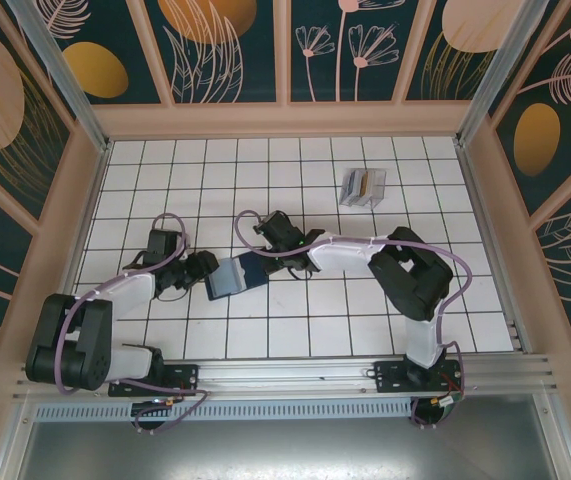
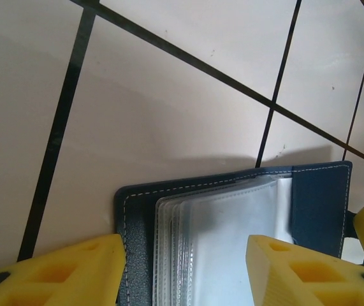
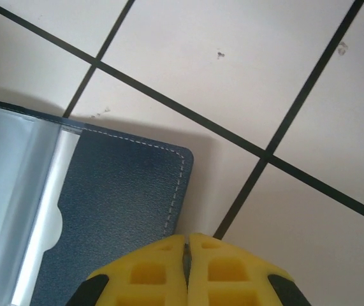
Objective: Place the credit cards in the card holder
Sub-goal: Close the card holder at the center of the table.
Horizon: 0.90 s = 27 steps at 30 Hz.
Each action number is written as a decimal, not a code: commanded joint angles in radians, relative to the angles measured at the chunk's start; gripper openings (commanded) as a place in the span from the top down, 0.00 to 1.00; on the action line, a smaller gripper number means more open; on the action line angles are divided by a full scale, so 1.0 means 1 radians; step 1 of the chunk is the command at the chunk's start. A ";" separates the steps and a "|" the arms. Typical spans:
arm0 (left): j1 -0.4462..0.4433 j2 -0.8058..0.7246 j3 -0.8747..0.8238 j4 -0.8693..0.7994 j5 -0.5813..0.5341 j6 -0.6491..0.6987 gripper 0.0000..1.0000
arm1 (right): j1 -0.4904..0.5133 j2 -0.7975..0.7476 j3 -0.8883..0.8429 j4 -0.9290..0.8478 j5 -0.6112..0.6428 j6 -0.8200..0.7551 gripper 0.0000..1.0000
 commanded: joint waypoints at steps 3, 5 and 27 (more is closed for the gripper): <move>0.002 0.056 0.025 -0.072 0.022 0.024 0.45 | -0.004 -0.005 -0.011 0.038 -0.051 -0.004 1.00; 0.002 0.046 0.035 -0.089 -0.024 0.031 0.41 | -0.003 -0.009 -0.017 0.040 -0.050 -0.003 1.00; 0.000 -0.083 -0.010 -0.069 -0.027 -0.019 0.41 | -0.003 0.015 -0.002 0.086 -0.102 0.023 1.00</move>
